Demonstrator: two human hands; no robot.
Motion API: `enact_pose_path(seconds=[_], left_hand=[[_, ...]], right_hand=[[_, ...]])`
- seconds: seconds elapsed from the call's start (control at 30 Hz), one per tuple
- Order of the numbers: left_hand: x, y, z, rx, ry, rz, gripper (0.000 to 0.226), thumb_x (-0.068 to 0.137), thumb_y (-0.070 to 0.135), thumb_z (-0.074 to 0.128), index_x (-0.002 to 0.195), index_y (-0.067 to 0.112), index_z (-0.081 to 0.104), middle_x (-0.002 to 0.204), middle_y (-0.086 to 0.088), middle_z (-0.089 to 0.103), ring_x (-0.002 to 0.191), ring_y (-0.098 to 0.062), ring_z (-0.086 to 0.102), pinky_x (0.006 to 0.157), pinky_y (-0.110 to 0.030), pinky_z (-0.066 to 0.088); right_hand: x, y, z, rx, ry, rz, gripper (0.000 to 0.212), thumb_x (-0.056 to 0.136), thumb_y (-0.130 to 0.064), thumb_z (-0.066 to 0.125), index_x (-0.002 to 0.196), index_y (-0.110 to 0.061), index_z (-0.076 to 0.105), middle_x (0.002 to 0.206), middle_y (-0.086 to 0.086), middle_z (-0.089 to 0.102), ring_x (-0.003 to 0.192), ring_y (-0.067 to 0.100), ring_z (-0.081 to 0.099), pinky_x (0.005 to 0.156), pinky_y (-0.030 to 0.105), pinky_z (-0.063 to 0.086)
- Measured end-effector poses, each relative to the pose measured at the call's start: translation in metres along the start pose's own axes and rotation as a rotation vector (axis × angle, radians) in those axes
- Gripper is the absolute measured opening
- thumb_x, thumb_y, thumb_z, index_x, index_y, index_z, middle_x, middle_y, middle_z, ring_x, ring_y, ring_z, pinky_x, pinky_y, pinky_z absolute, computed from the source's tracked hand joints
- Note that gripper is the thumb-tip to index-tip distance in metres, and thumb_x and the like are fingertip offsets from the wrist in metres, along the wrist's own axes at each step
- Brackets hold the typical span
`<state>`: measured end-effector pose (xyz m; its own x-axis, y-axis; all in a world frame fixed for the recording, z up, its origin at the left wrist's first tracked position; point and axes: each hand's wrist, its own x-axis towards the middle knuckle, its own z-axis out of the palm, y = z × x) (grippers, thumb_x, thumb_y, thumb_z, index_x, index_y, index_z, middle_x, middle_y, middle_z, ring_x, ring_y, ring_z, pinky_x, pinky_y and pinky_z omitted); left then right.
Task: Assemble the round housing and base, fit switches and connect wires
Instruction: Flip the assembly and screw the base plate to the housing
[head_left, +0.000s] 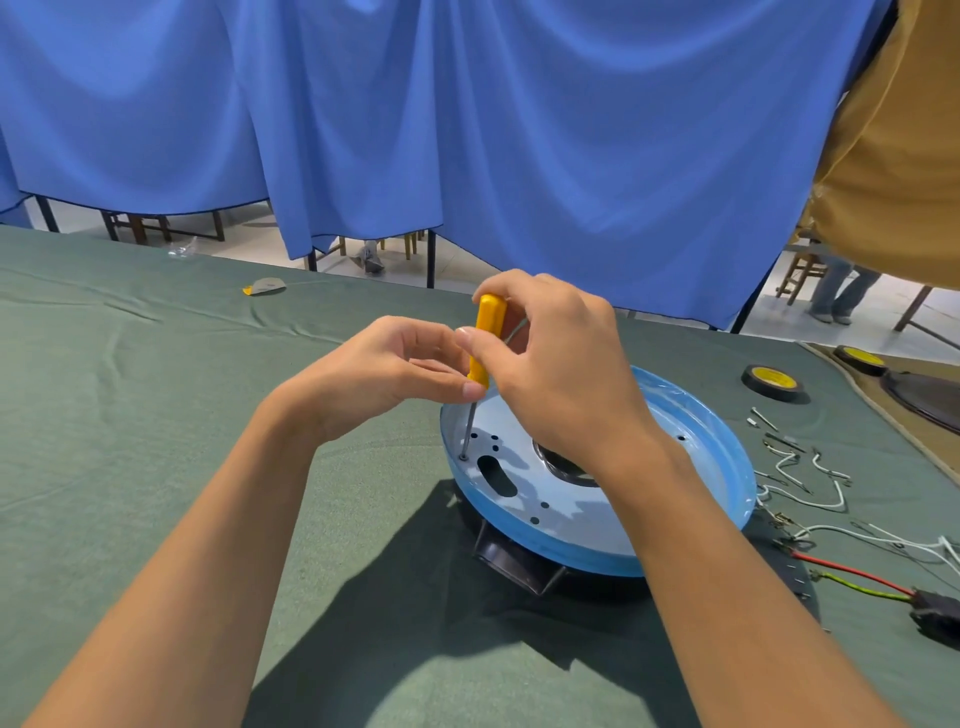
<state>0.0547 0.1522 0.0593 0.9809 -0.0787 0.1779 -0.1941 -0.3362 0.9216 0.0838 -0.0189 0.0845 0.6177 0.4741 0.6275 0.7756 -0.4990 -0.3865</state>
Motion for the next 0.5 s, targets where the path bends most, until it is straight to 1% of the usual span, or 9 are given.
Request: enact_pose_path(seconds=[0.07,0.1,0.13,0.17,0.23,0.3,0.37,0.43,0.5], left_hand=[[0.0007,-0.0005,-0.0005,-0.003,0.011,0.003,0.038,0.073,0.015,0.077,0.104,-0.006,0.068,0.107,-0.026,0.070,0.104,-0.031,0.068,0.108,-0.049,0.044],[0.0004,-0.0006,-0.0019,-0.003,0.005,0.000,0.035,0.075,0.016,0.076,0.104,-0.003,0.070,0.107,-0.021,0.072,0.105,-0.028,0.068,0.107,-0.045,0.046],[-0.0003,-0.0004,-0.0035,0.001,-0.012,-0.005,0.031,0.077,0.017,0.076,0.105,0.002,0.073,0.107,-0.017,0.074,0.107,-0.026,0.069,0.105,-0.041,0.047],[-0.0014,-0.0002,-0.0047,0.008,-0.035,-0.010,0.027,0.080,0.019,0.075,0.104,0.007,0.075,0.108,-0.013,0.075,0.108,-0.025,0.069,0.104,-0.038,0.046],[-0.0030,0.0005,-0.0052,0.019,-0.065,-0.014,0.024,0.084,0.023,0.070,0.105,0.012,0.076,0.110,-0.009,0.075,0.111,-0.024,0.067,0.105,-0.037,0.045],[-0.0017,0.0012,-0.0039,0.011,-0.039,-0.012,0.029,0.081,0.022,0.072,0.106,0.008,0.074,0.110,-0.013,0.074,0.112,-0.029,0.066,0.108,-0.043,0.044],[0.0001,0.0015,-0.0018,0.012,-0.007,0.002,0.033,0.075,0.015,0.080,0.103,0.001,0.071,0.107,-0.019,0.072,0.110,-0.034,0.066,0.109,-0.048,0.043],[0.0008,0.0012,-0.0009,0.013,0.005,0.005,0.036,0.073,0.015,0.081,0.103,-0.002,0.069,0.108,-0.022,0.071,0.109,-0.036,0.066,0.108,-0.047,0.044],[0.0000,0.0013,-0.0034,0.020,-0.009,-0.002,0.033,0.076,0.017,0.078,0.104,0.000,0.072,0.108,-0.020,0.072,0.109,-0.033,0.067,0.107,-0.043,0.046]], right_hand=[[0.0003,-0.0001,-0.0010,0.046,-0.058,-0.007,0.038,0.092,-0.035,0.062,0.127,-0.021,0.058,0.102,-0.007,0.057,0.094,0.011,0.055,0.077,0.015,0.043],[0.0004,-0.0003,-0.0018,0.081,-0.083,-0.004,0.041,0.093,-0.032,0.060,0.132,-0.021,0.055,0.109,-0.004,0.060,0.097,0.011,0.054,0.081,0.020,0.045],[0.0005,-0.0005,-0.0024,0.110,-0.091,0.001,0.042,0.094,-0.029,0.059,0.135,-0.021,0.054,0.114,-0.003,0.062,0.098,0.010,0.053,0.083,0.022,0.045],[0.0004,-0.0004,-0.0028,0.125,-0.080,0.003,0.041,0.094,-0.026,0.060,0.134,-0.021,0.055,0.114,-0.003,0.063,0.097,0.008,0.053,0.083,0.022,0.045],[0.0001,0.0002,-0.0023,0.116,-0.037,0.006,0.034,0.092,-0.026,0.063,0.126,-0.023,0.061,0.102,-0.004,0.063,0.091,0.010,0.056,0.080,0.021,0.048],[0.0002,0.0013,-0.0015,0.083,0.005,0.010,0.027,0.090,-0.030,0.066,0.116,-0.024,0.066,0.092,-0.006,0.061,0.084,0.011,0.056,0.071,0.012,0.043],[0.0006,0.0016,-0.0012,0.048,0.022,0.010,0.026,0.090,-0.033,0.066,0.114,-0.024,0.066,0.089,-0.007,0.059,0.081,0.009,0.054,0.065,0.006,0.034],[0.0006,0.0012,-0.0016,0.076,-0.016,0.005,0.033,0.092,-0.032,0.063,0.123,-0.022,0.063,0.095,-0.007,0.059,0.086,0.010,0.055,0.070,0.009,0.037],[0.0009,0.0008,-0.0030,0.135,-0.066,0.001,0.038,0.095,-0.027,0.059,0.132,-0.019,0.058,0.106,-0.004,0.062,0.095,0.010,0.055,0.080,0.019,0.044]])
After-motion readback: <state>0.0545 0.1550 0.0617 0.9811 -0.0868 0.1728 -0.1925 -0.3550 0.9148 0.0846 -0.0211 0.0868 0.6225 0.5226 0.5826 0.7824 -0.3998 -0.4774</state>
